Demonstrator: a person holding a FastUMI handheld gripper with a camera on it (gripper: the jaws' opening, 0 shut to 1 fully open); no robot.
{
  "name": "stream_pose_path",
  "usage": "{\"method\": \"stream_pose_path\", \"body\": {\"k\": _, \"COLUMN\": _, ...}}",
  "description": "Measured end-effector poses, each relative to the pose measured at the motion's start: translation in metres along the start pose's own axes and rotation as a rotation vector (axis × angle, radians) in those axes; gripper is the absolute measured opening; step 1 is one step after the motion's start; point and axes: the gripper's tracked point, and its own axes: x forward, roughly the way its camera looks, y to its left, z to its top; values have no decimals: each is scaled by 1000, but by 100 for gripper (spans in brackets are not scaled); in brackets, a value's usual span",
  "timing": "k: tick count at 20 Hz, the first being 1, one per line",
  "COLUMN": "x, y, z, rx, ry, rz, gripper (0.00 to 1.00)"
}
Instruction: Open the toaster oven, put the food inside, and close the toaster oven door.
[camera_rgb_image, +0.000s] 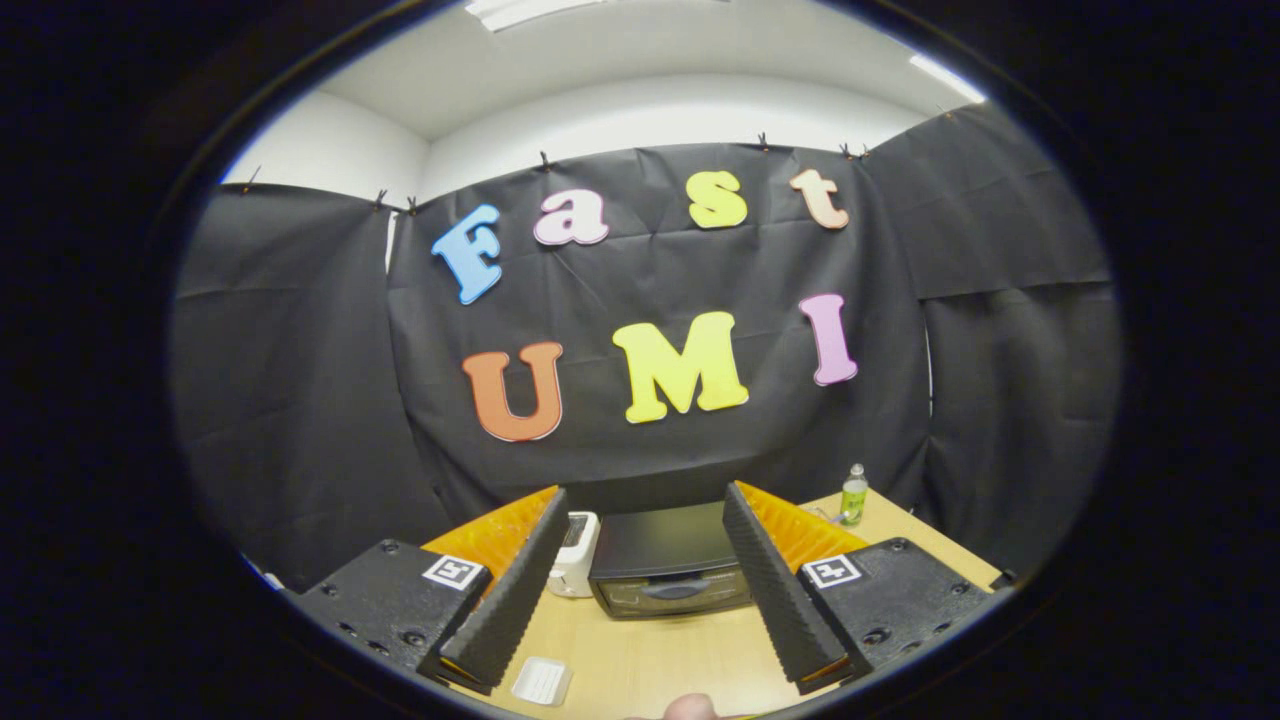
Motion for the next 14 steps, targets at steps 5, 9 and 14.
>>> {"method": "stream_pose_path", "body": {"k": 5, "x": 14, "y": -2, "z": -5, "rx": 7, "ry": 7, "rz": -4, "gripper": 100}}
{"method": "stream_pose_path", "body": {"k": 9, "x": 20, "y": 0, "z": -5, "rx": 4, "ry": -1, "rz": -8, "gripper": 100}}
{"method": "stream_pose_path", "body": {"k": 14, "x": 28, "y": 12, "z": -11, "rx": 3, "ry": 14, "rz": 6, "gripper": 100}}
